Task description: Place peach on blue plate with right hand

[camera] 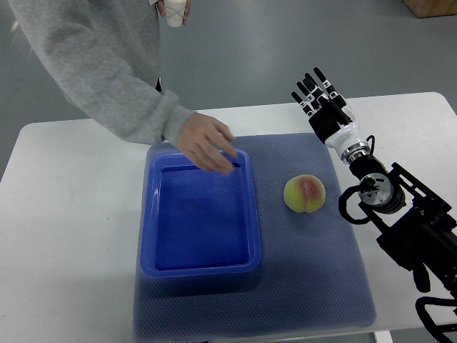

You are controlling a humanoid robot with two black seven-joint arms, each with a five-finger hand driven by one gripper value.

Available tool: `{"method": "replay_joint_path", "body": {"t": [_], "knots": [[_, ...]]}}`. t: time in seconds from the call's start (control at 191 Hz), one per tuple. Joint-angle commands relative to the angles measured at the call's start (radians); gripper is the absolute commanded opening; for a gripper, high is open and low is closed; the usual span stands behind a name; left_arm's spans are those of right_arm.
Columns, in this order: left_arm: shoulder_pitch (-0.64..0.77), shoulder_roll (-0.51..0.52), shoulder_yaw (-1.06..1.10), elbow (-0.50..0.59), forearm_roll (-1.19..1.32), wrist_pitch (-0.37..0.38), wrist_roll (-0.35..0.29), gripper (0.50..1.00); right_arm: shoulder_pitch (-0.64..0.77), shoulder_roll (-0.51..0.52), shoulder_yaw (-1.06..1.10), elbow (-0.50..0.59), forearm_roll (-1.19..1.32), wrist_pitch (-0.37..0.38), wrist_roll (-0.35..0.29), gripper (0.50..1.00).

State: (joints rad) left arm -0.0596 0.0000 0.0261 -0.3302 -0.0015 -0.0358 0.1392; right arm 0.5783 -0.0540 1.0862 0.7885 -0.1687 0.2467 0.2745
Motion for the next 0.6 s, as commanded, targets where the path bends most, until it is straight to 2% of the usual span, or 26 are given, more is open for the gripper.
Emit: {"method": "replay_joint_path", "body": {"t": [0.0, 0.356, 0.361, 0.476, 0.555, 0.597], "knots": [[0.001, 0.000, 0.000, -0.001, 0.000, 0.000, 0.000, 1.000, 0.000, -0.001, 0.000, 0.001, 0.000, 0.000, -0.001, 0.930], [0.000, 0.000, 0.000, -0.001, 0.000, 0.000, -0.001, 1.000, 0.032, -0.052, -0.058, 0.021, -0.087, 0.017, -0.009, 0.930], [0.000, 0.000, 0.001, -0.001, 0.002, 0.000, -0.001, 1.000, 0.058, -0.093, -0.125, 0.021, -0.182, 0.023, -0.017, 0.930], [0.000, 0.000, 0.000, -0.003, 0.002, -0.001, -0.001, 1.000, 0.129, -0.190, -0.313, 0.032, -0.465, 0.055, -0.037, 0.930], [0.000, 0.000, 0.002, -0.003, 0.002, -0.006, -0.001, 1.000, 0.195, -0.296, -0.482, 0.070, -0.727, 0.082, -0.041, 0.930], [0.000, 0.000, 0.002, -0.003, 0.002, -0.006, -0.001, 1.000, 0.204, -0.308, -0.502, 0.080, -0.755, 0.085, -0.043, 0.930]]}}
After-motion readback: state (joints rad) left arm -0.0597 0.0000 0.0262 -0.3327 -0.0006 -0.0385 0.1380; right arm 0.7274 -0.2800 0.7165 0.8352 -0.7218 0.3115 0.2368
